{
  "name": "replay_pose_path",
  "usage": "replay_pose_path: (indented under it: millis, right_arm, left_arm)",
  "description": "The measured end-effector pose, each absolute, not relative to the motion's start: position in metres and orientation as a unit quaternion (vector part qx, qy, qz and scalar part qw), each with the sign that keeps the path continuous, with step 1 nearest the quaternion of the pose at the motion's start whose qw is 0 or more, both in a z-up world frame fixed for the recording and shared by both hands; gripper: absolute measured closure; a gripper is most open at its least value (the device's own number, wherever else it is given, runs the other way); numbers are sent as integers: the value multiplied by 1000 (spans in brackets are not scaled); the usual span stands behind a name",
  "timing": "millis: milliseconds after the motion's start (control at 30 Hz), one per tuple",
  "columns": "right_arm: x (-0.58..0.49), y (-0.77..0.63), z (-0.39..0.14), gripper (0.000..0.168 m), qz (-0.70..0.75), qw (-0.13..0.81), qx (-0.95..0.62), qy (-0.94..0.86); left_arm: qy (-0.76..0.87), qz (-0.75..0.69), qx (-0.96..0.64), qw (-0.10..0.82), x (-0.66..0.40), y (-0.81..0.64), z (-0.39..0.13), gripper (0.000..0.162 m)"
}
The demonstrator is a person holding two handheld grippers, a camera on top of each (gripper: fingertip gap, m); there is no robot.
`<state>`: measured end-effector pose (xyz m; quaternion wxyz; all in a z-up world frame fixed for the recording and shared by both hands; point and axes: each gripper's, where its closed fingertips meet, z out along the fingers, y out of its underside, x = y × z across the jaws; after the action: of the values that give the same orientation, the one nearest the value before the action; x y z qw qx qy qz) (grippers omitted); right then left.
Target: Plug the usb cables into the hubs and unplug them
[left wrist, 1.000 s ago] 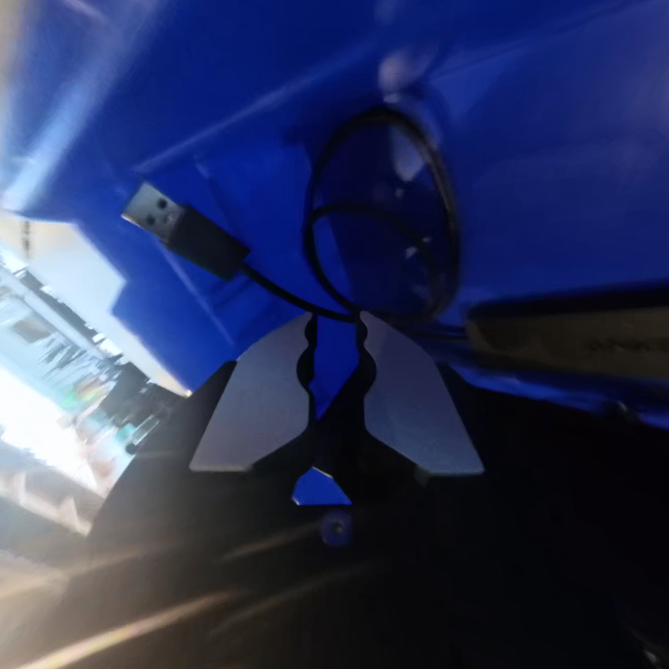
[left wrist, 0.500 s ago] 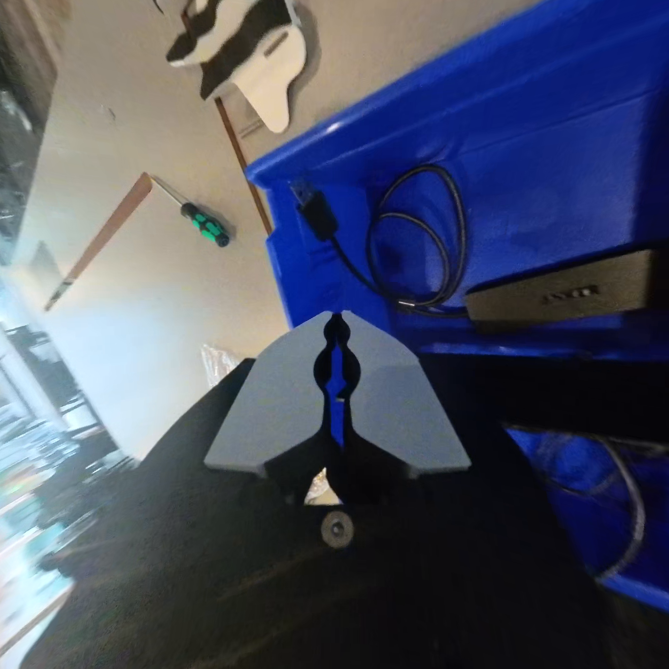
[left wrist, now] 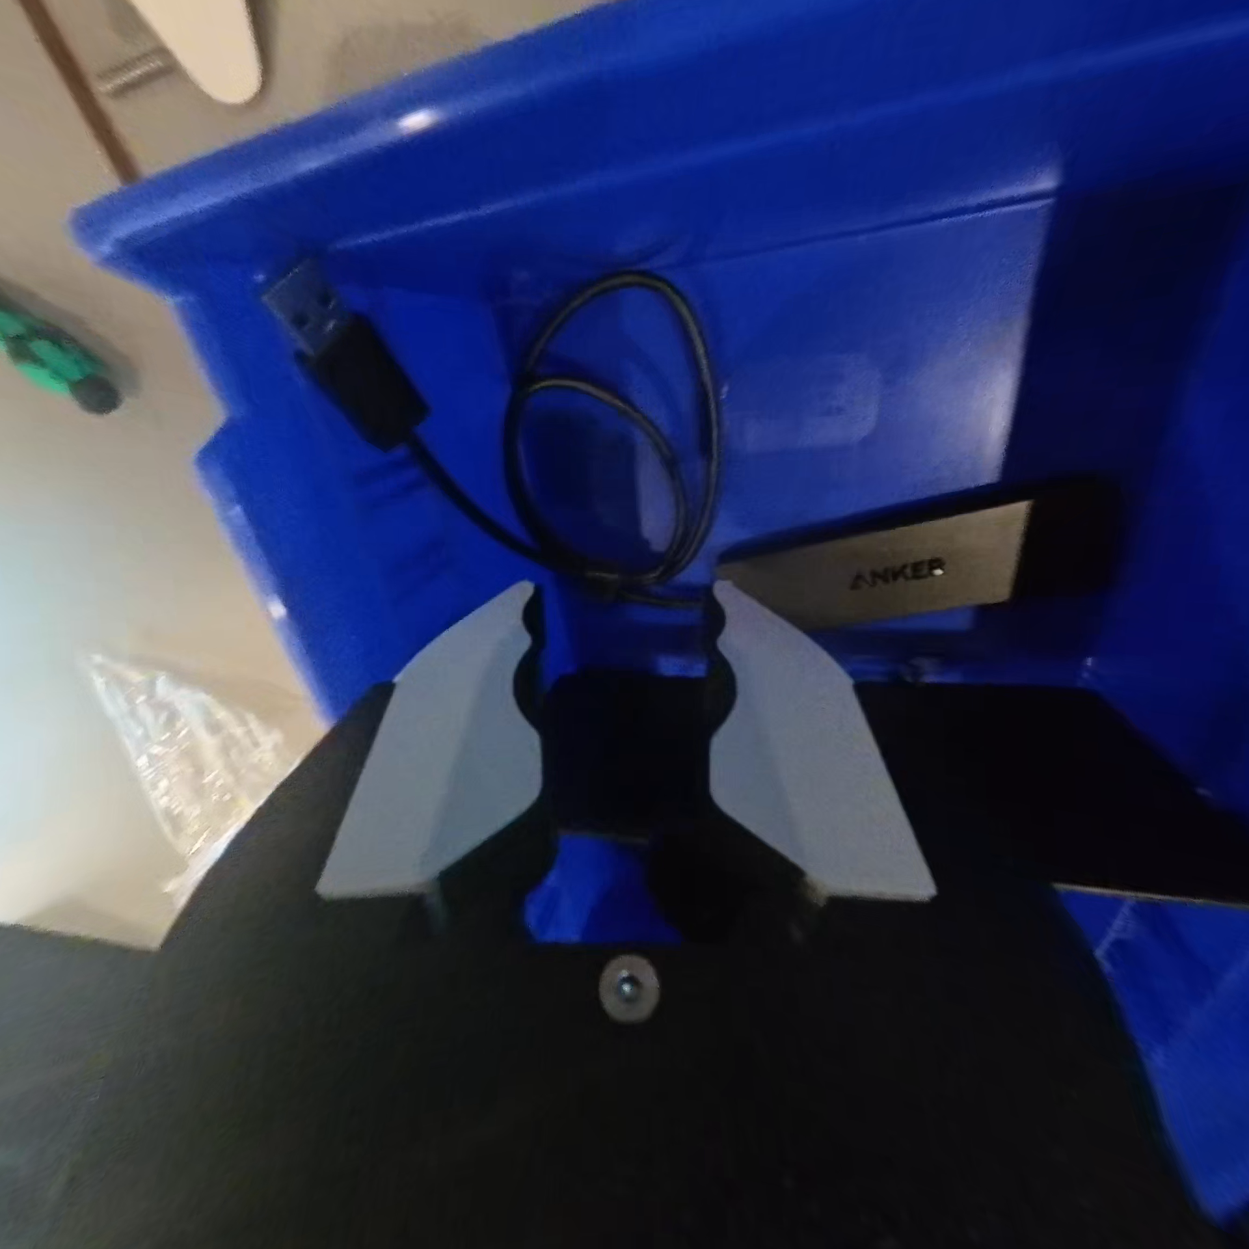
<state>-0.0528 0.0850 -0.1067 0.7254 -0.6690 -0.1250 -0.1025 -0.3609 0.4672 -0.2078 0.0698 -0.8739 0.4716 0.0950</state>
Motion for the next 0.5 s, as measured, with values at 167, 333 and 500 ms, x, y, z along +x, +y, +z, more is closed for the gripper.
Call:
replay_pose_path:
  millis: [167,333,500]
  right_arm:
    - [-53,85,-107,117,-99,726,-669,-128]
    - [-54,85,-108,117,-98,726,-668,-133]
    - [-56,85,-108,118,-104,724,-668,-140]
  left_arm:
    - [491,59,-867,55,-344,465,-223,130]
    - [478,37,-877,25,-340,462,-236,132]
    - [471,43,-881,17,-345,469,-246,131]
